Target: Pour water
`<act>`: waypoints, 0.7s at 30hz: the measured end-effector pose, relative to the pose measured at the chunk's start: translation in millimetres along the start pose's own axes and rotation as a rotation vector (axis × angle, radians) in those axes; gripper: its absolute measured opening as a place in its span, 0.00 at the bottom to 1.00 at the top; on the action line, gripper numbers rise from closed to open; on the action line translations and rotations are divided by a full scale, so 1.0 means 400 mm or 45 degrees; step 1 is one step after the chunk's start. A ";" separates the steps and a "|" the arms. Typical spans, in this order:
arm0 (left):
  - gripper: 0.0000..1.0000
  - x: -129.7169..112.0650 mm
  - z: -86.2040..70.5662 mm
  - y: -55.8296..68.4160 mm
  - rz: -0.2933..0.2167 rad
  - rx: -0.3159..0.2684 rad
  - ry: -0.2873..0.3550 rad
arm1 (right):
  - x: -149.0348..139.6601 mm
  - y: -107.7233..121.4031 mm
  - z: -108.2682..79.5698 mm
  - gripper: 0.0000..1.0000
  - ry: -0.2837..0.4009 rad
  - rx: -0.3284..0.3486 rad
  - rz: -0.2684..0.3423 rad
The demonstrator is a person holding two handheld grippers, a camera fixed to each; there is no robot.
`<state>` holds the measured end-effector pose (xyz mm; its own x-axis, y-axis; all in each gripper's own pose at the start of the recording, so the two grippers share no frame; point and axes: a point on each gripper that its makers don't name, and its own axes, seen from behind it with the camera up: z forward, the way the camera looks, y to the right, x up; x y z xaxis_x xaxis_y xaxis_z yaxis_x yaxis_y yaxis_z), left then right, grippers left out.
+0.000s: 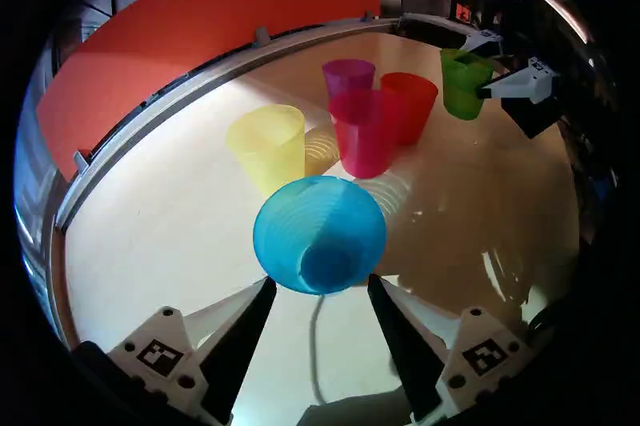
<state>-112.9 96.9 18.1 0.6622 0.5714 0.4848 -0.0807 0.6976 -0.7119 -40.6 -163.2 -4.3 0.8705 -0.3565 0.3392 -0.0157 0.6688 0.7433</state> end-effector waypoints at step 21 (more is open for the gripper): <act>0.85 -0.052 -0.066 0.022 -0.023 0.008 0.000 | -0.092 -0.008 0.033 0.88 -0.089 0.001 0.006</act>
<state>-107.8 79.7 -11.9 0.6633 0.5590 0.4975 -0.0733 0.7101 -0.7002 -79.2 -161.0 -11.5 0.8340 -0.3980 0.3821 -0.0200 0.6703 0.7419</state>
